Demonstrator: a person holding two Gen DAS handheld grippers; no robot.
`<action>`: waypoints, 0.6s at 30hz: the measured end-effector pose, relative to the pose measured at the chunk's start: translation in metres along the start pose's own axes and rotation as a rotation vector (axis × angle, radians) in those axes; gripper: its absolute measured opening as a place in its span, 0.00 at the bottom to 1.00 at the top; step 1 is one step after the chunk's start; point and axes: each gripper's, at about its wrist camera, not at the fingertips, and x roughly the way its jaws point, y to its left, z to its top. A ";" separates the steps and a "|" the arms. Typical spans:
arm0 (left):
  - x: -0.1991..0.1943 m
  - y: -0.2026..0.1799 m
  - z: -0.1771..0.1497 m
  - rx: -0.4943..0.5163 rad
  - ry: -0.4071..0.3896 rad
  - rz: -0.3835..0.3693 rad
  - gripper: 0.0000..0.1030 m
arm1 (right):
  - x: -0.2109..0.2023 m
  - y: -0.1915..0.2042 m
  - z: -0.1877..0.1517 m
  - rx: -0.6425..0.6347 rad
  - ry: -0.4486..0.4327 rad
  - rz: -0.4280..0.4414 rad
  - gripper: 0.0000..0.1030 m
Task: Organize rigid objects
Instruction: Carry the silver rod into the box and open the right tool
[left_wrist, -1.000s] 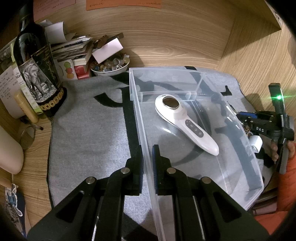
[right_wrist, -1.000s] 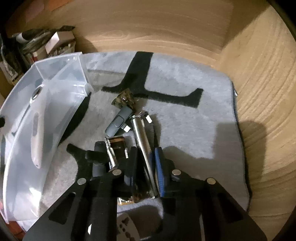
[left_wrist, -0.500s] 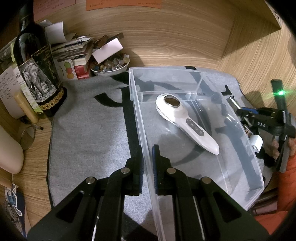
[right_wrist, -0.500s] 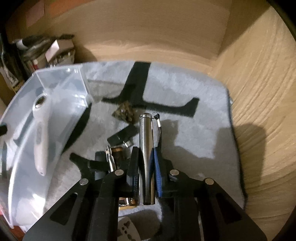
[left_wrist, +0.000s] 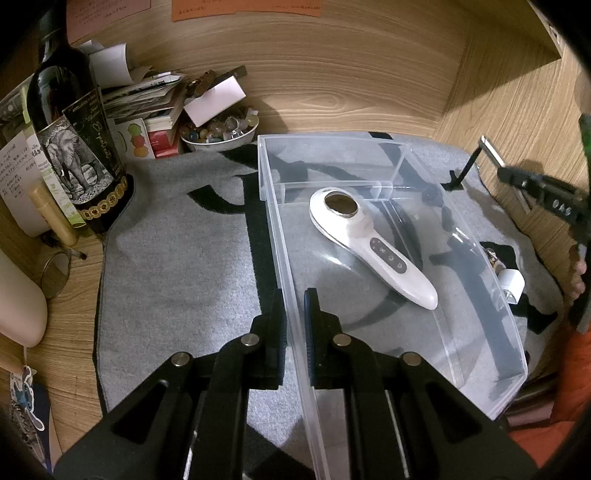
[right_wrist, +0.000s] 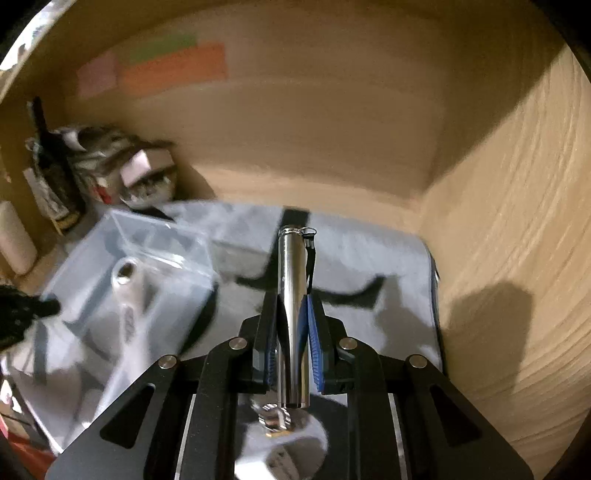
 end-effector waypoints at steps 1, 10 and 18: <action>0.000 0.000 0.000 -0.001 0.000 0.000 0.09 | -0.003 0.005 0.003 -0.011 -0.014 0.008 0.14; 0.000 0.000 0.000 -0.001 0.000 0.000 0.09 | -0.017 0.058 0.021 -0.118 -0.092 0.125 0.14; 0.000 -0.001 0.001 -0.001 0.001 -0.001 0.09 | 0.004 0.097 0.019 -0.177 -0.064 0.230 0.14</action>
